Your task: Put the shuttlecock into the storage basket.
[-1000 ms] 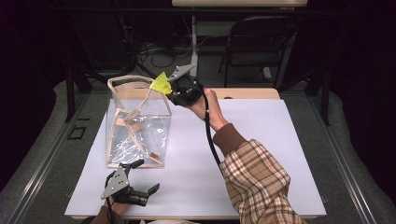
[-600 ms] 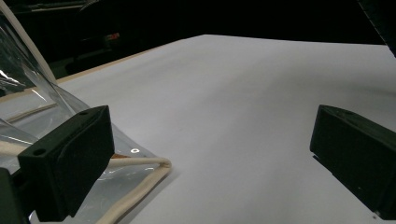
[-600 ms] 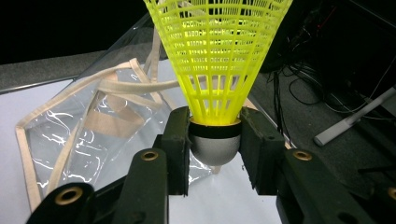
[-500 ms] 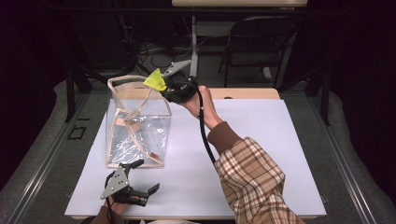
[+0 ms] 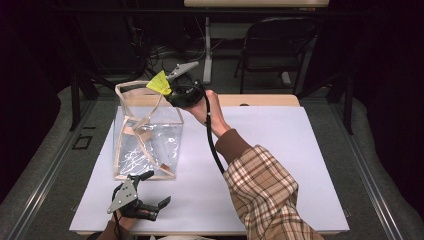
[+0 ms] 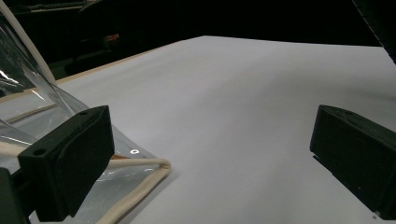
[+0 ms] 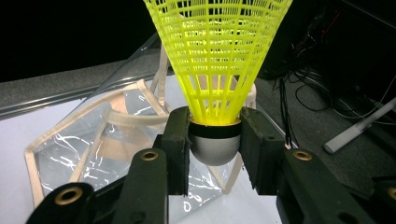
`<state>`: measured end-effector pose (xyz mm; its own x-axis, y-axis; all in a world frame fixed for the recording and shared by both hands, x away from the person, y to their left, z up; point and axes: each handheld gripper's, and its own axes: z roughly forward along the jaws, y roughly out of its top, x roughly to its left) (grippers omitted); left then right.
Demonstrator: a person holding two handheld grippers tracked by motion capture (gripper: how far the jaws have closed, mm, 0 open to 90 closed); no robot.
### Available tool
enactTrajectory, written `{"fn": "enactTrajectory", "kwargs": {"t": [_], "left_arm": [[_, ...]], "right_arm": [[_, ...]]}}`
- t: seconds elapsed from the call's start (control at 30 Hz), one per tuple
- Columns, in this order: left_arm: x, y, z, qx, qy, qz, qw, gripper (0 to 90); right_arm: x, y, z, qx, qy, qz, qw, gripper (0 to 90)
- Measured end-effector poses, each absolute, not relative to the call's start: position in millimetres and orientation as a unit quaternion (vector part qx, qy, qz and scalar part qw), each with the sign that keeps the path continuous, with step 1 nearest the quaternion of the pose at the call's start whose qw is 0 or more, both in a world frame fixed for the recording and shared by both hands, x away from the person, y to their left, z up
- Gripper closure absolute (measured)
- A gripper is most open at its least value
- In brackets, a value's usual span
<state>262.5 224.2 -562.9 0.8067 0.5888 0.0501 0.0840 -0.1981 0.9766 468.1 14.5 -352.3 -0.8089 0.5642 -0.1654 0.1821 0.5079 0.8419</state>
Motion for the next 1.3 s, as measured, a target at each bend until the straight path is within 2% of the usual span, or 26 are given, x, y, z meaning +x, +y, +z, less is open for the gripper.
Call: {"fn": "enactTrajectory", "kwargs": {"t": [1.3], "left_arm": [[262,226,-562,0.743,0.223,0.21,0.595,0.0]], "right_arm": [[485,63,-357,0.238,0.837,0.447,0.21,64.9]]}}
